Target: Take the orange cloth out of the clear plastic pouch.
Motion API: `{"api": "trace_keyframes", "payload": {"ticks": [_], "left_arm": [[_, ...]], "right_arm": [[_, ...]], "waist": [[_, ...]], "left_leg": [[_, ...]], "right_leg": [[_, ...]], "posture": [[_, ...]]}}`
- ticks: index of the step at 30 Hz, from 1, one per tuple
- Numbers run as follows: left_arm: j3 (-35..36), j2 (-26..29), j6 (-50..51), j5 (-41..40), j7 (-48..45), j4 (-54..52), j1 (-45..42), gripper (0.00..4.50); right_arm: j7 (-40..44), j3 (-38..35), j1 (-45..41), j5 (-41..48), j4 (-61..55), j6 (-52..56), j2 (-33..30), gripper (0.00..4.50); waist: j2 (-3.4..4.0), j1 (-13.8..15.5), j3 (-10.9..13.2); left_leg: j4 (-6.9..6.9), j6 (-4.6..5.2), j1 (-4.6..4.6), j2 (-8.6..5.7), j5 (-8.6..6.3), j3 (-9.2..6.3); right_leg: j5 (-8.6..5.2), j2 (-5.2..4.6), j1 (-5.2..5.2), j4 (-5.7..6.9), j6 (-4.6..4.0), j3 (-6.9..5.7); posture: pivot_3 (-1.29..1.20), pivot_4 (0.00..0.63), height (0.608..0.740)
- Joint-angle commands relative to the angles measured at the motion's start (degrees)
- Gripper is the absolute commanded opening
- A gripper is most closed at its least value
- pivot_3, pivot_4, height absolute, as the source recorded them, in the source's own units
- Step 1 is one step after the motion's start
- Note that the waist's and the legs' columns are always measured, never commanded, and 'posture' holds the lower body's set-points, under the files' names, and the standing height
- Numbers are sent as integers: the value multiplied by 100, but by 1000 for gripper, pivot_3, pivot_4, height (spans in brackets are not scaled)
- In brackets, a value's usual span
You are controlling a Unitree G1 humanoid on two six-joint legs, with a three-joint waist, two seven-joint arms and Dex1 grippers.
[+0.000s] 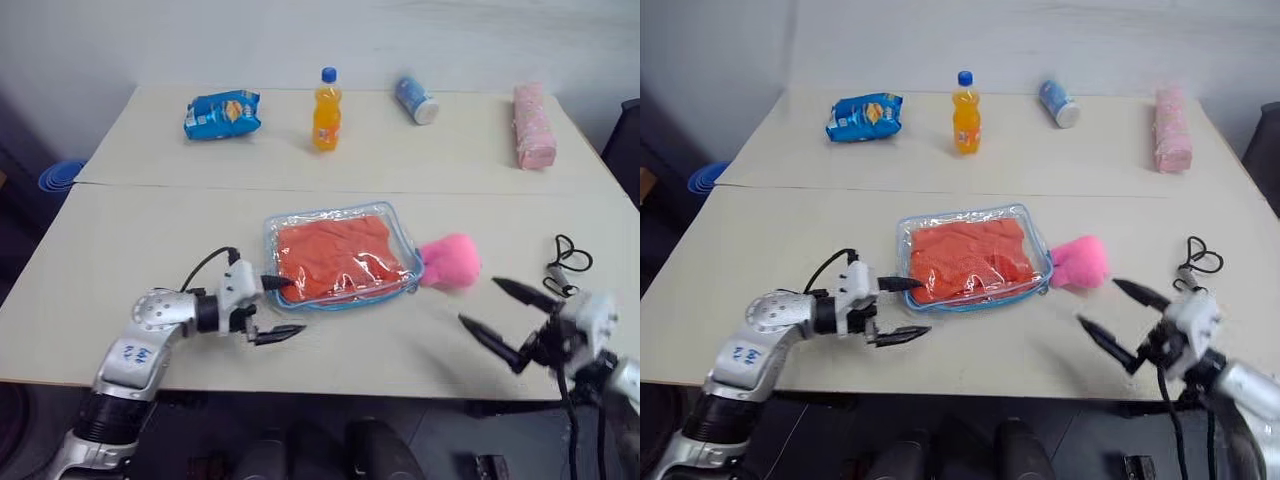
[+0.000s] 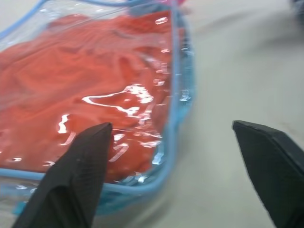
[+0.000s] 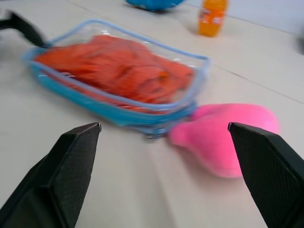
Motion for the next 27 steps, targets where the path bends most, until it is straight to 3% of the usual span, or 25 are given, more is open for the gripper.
{"api": "trace_keyframes", "payload": {"ticks": [1,5,10,14,20,24,27], "left_arm": [[444,312,-645,-155,-387,639,-74,4361],[521,369,-1010,-330,-750,931,-139,4361],[573,250,-961,-707,-937,785,-129,4361],[544,253,-519,-1094,-978,424,-25,4500],[560,288,-300,-1176,-889,212,225,4500],[499,223,-251,-1162,-791,153,368,4500],[450,175,-235,-1154,-738,116,438,4500]], "right_arm": [[-575,205,-971,-3,709,1220,-265,4500],[-876,549,-2196,-183,1673,2092,-277,4500],[-611,1118,-3371,-443,2771,2565,-174,4500],[-202,1305,-3686,-453,3214,2902,-242,3598],[595,851,-3486,269,2707,3685,-601,1469],[1069,490,-2927,257,2061,3005,-770,223],[1461,145,-2516,32,1560,1757,-705,89]], "waist": [[1,-3,0],[3,-23,2],[4,-20,3],[4,-27,3],[4,-59,3],[4,-59,3],[4,-59,3]], "left_leg": [[-1,2,-1,0,-1,0],[0,21,-9,-1,-9,1],[1,10,-37,-2,-3,2],[1,15,-42,-2,-6,3],[0,21,-42,-1,-9,2],[-1,41,-43,0,-21,0],[0,46,-43,-1,-23,2]], "right_leg": [[-1,0,-1,0,-2,-1],[-1,-2,-6,-2,-2,-2],[0,-6,-35,-2,0,-6],[1,-6,-37,-2,1,-5],[1,-6,-37,-2,2,-5],[1,-5,-37,-6,2,-7],[1,-5,-37,-8,2,-5]], "posture": [[0,150,740],[0,150,740],[0,150,740],[0,150,740],[0,150,740],[0,150,740],[0,150,740]]}}
